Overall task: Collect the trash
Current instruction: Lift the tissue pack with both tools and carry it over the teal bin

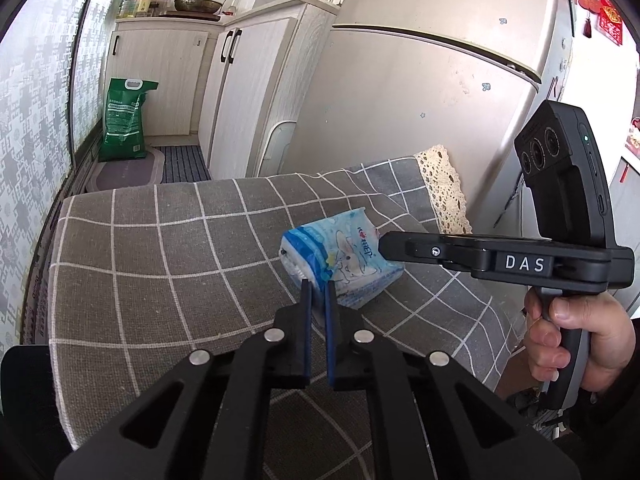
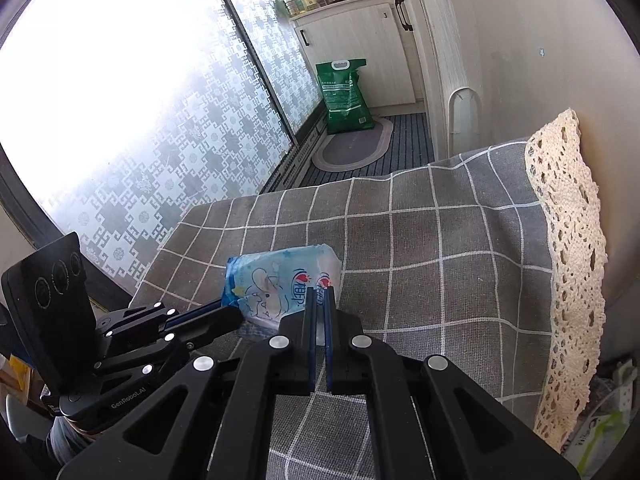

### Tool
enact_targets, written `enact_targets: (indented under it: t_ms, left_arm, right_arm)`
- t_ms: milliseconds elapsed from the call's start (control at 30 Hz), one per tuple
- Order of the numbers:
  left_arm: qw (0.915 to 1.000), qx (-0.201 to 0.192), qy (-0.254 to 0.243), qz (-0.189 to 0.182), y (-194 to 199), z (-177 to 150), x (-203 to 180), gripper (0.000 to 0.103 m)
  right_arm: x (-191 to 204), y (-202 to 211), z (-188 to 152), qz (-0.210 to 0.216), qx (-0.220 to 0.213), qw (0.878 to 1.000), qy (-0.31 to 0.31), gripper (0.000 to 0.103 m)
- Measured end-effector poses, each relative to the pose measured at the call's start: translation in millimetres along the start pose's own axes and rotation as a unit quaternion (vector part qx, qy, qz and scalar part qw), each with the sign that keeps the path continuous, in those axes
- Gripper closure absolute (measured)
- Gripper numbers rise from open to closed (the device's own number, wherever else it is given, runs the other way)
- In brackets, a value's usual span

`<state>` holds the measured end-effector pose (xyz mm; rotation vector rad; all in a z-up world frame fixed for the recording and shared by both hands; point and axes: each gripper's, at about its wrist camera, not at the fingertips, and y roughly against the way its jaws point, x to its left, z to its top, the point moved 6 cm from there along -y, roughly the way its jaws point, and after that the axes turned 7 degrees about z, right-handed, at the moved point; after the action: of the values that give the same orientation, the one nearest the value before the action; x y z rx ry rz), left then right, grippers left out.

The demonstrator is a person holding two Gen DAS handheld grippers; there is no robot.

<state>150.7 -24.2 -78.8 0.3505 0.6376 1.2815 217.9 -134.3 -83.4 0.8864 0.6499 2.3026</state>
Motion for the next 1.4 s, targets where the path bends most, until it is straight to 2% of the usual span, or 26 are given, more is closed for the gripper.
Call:
enact_targets:
  t_ms: [500,833,1400]
  left_arm:
    - [0.9991,-0.024,0.025,0.026,42,5,45,0.097]
    - [0.9963,-0.035,0.044,0.064,82,-2,94,0.097]
    - [0.9886,-0.031,0.075,0.127,133,-23,163,0.097]
  right_arm:
    - [51,-23,15,0.022,0.005,0.999,0.032,0.100]
    - [107,-60,21,0.043,0.024,0.997,0.059,0.100]
    - [190,-129,7,0.064,0.073,0.991,0.093,0.100]
